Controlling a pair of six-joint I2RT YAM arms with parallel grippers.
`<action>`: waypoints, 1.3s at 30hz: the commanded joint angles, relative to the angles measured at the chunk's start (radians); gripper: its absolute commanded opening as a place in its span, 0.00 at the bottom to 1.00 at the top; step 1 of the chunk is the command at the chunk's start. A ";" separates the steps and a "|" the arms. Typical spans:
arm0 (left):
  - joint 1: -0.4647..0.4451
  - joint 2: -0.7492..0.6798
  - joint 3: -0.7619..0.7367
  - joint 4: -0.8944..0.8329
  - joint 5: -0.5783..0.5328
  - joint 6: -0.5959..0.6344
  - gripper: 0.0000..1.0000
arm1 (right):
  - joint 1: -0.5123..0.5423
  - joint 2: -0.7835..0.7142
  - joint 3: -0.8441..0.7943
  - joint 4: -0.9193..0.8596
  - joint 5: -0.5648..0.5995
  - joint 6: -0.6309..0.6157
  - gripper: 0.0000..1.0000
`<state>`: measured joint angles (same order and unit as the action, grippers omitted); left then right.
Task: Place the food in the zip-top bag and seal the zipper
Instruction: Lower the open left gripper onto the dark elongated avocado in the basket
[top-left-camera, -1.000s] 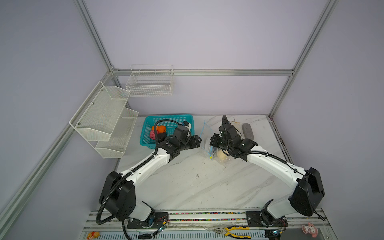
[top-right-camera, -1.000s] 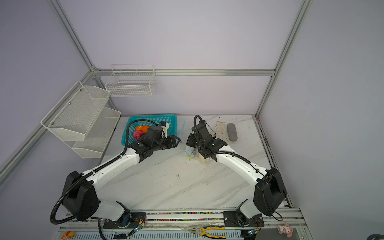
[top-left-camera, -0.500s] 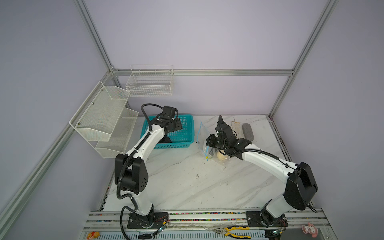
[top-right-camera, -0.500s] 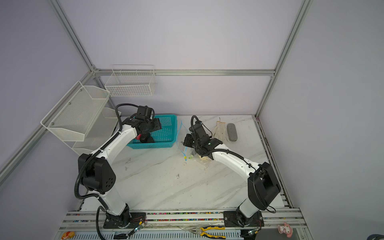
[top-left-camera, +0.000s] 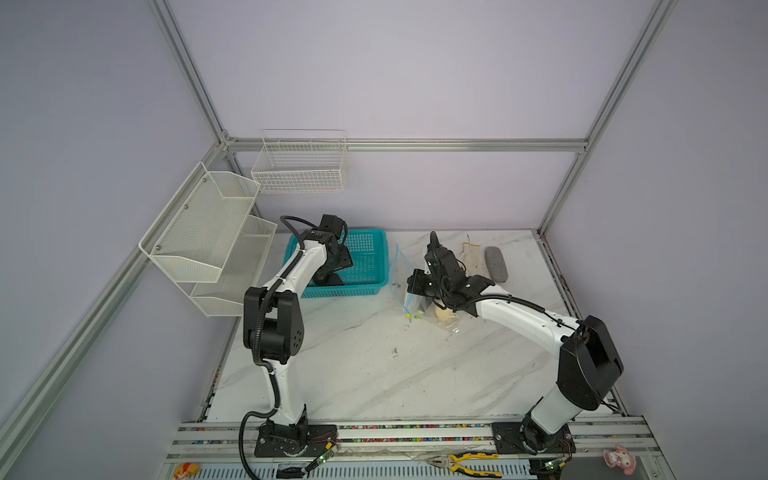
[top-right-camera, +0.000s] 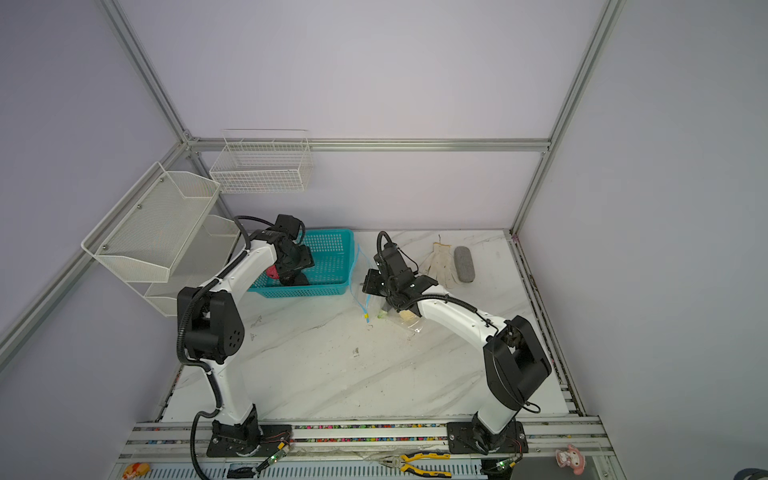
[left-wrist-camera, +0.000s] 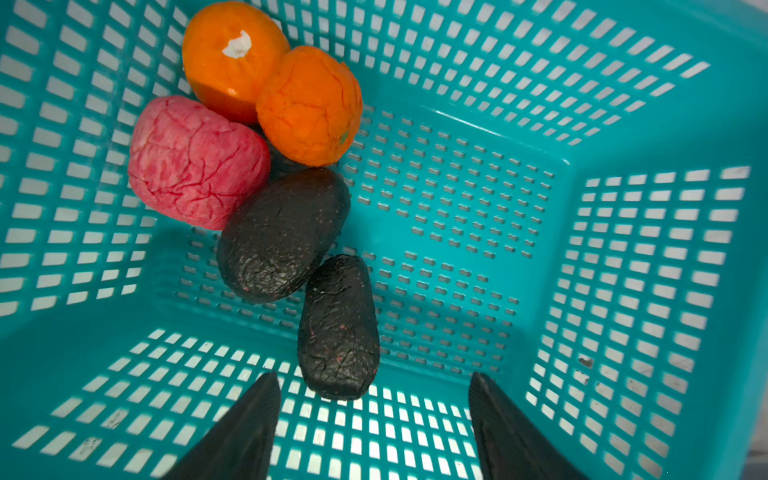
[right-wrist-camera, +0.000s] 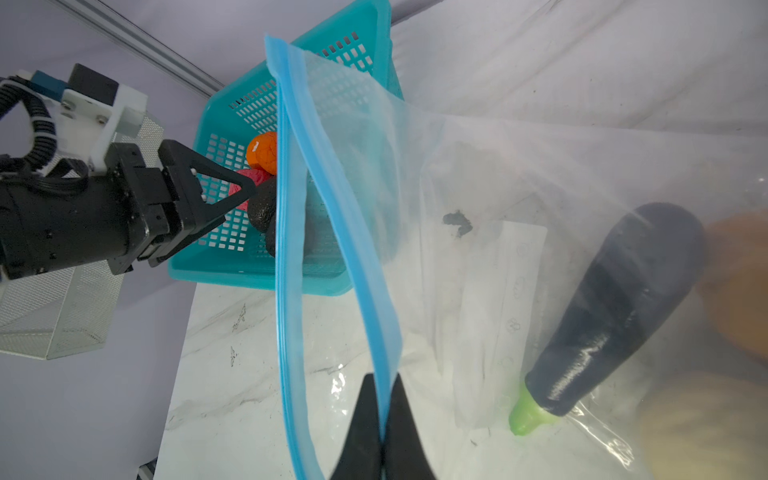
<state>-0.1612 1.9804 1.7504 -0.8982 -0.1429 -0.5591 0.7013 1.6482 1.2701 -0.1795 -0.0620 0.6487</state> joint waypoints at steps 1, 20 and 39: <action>0.012 0.014 0.109 -0.044 -0.024 -0.008 0.73 | 0.004 0.007 0.036 0.016 -0.005 -0.011 0.00; 0.028 0.159 0.153 -0.085 -0.027 -0.033 0.77 | 0.004 0.006 0.035 0.020 -0.012 -0.007 0.00; 0.009 0.333 0.335 -0.067 0.057 -0.069 0.44 | 0.005 -0.057 -0.002 0.015 0.009 0.009 0.00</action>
<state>-0.1421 2.3280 1.9888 -0.9733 -0.1051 -0.6205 0.7013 1.6176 1.2800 -0.1707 -0.0669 0.6491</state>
